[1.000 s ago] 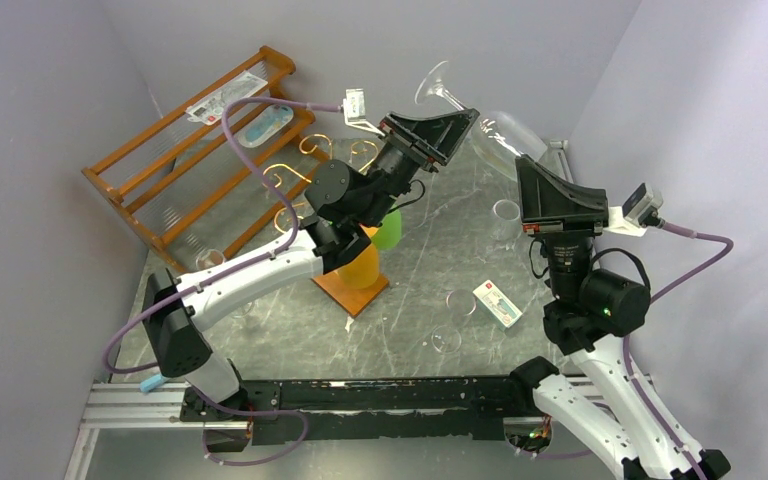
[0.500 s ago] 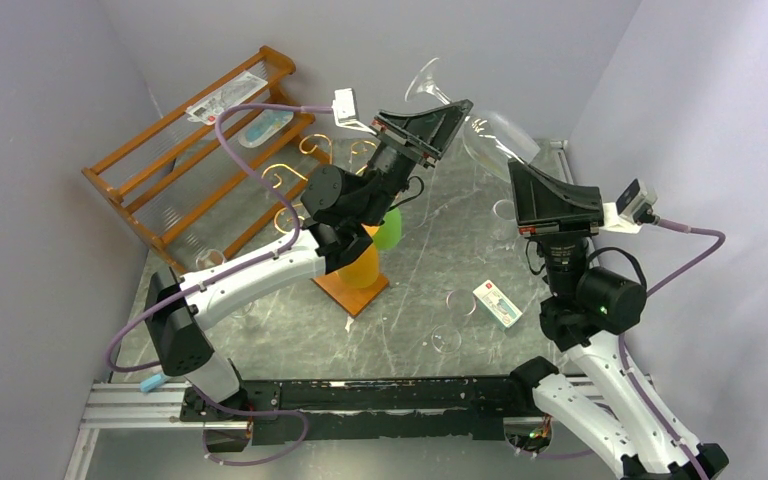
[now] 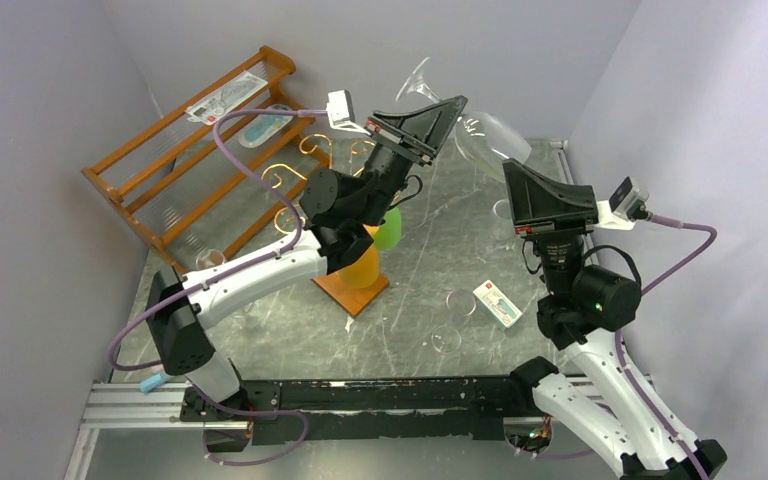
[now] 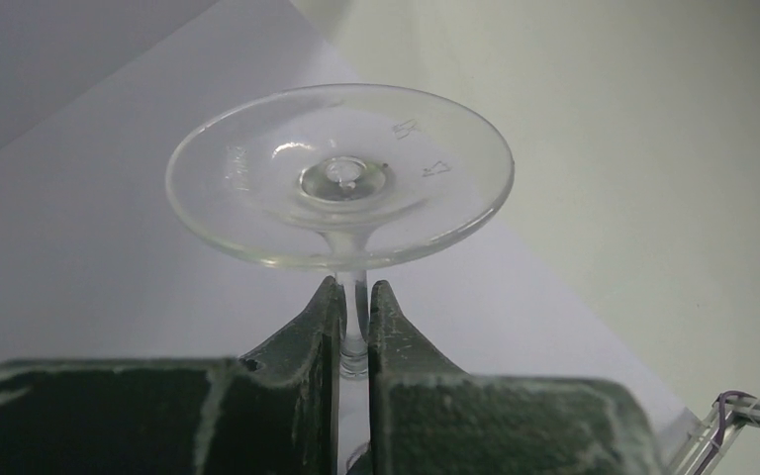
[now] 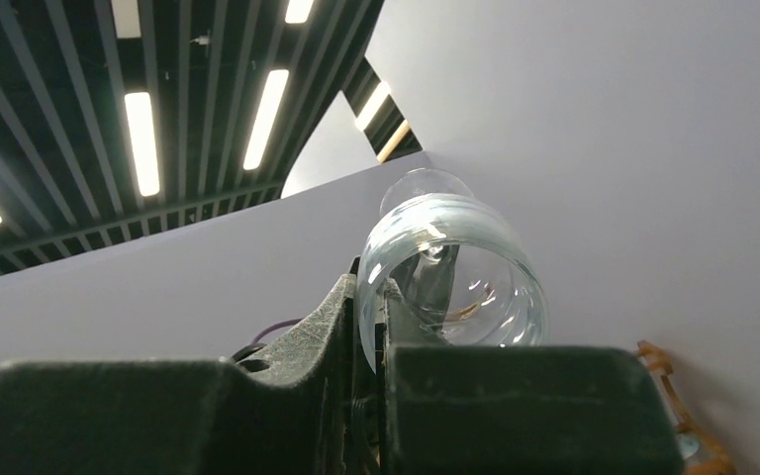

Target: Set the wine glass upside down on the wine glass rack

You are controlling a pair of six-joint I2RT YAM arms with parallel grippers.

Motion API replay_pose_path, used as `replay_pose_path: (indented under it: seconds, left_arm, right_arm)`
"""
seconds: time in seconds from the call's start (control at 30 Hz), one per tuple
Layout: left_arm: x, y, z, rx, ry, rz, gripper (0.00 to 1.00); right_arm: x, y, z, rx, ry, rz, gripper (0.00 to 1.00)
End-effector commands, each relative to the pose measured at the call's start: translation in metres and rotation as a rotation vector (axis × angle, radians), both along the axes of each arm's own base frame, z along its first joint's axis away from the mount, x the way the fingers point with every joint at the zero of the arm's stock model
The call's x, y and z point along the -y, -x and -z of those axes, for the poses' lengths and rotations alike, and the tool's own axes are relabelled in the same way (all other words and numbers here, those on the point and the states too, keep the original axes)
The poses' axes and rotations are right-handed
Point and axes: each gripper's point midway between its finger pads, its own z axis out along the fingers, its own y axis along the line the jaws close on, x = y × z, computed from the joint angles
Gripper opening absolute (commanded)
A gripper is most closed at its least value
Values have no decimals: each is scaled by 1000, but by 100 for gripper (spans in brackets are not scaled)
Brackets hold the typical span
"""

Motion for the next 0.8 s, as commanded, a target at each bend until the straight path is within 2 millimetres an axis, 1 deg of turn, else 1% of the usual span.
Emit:
replay_pose_path:
  seconds: [0.0, 0.03, 0.1, 0.13, 0.17, 0.23, 0.3, 0.33, 0.37, 0.47, 0.5, 0.63, 0.7, 0.77]
  left_arm:
    - [-1, 4, 7, 69, -97, -72, 5]
    - [-3, 4, 8, 90, -141, -96, 5]
    - [-13, 5, 5, 139, -225, -148, 5]
    - [-16, 3, 10, 154, -289, -166, 5]
    - [-20, 5, 10, 193, -346, -182, 5]
    - [-28, 8, 12, 244, -449, -189, 5]
    - [-38, 12, 11, 294, -547, -196, 5]
    - [-42, 16, 13, 323, -598, -192, 5]
    - [-49, 21, 8, 356, -637, -201, 5]
    - [-68, 31, 7, 403, -785, -222, 5]
    - [-76, 34, 14, 392, -851, -223, 5]
    - [-109, 42, 15, 389, -981, -276, 5]
    - [-124, 47, 20, 375, -1039, -288, 5]
    - [-137, 52, 28, 361, -1098, -291, 5]
  right_arm:
    - [0, -8, 7, -56, 8, 13, 14]
    - [1, -11, 10, -76, 8, 24, 23]
    - [5, -14, 16, -112, 14, 51, 40]
    - [7, -15, 19, -126, 22, 65, 46]
    - [9, -16, 22, -144, 25, 78, 51]
    - [13, -19, 29, -179, 35, 111, 58]
    - [17, -20, 34, -203, 47, 135, 61]
    - [19, -19, 35, -208, 50, 145, 61]
    - [21, -18, 36, -214, 47, 154, 62]
    - [26, -18, 40, -228, 46, 176, 62]
    - [27, -18, 40, -233, 46, 183, 62]
    - [29, -23, 46, -266, 50, 198, 62]
    - [29, -26, 50, -284, 53, 202, 62]
    - [29, -29, 54, -302, 57, 211, 62]
